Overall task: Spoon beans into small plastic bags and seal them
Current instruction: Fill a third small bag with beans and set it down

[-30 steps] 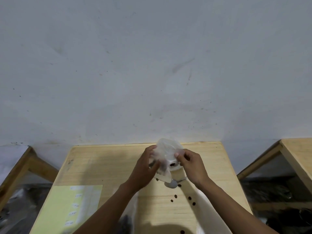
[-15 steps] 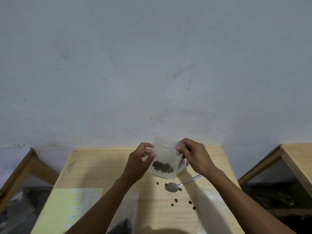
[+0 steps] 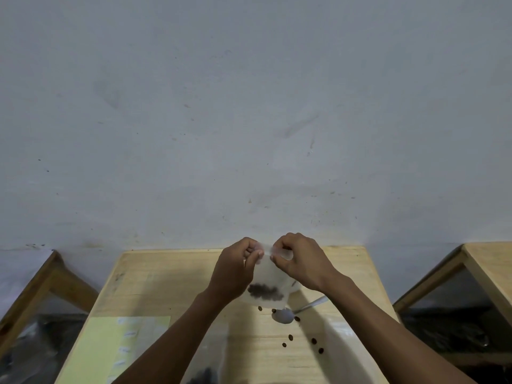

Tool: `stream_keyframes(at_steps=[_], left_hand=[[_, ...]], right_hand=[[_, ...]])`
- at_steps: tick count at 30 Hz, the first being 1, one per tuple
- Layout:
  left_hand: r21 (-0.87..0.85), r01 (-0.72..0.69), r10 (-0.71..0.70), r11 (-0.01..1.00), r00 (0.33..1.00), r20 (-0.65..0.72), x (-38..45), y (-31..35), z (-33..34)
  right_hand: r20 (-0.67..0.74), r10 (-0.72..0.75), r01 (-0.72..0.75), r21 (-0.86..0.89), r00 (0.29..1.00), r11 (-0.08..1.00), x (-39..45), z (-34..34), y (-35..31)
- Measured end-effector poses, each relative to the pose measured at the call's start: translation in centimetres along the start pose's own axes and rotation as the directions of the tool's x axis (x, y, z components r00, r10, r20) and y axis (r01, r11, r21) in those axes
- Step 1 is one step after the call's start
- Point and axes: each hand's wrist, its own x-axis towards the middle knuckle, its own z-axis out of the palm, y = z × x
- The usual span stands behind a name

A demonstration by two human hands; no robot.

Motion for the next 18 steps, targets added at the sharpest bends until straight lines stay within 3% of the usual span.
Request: stream_keyframes(at_steps=[6, 18], left_hand=[[0.049, -0.062, 0.062, 0.997, 0.998, -0.01, -0.5, -0.4, -0.6], [-0.067, 0.072, -0.074, 0.995, 0.997, -0.024, -1.7, -1.1, -2.6]], right_hand=[[0.013, -0.06, 0.06, -0.009, 0.998, 0.998, -0.1, 0.3, -0.4], [0.008, -0.032, 0.031, 0.035, 0.999, 0.999, -2.2, -1.0, 0.7]])
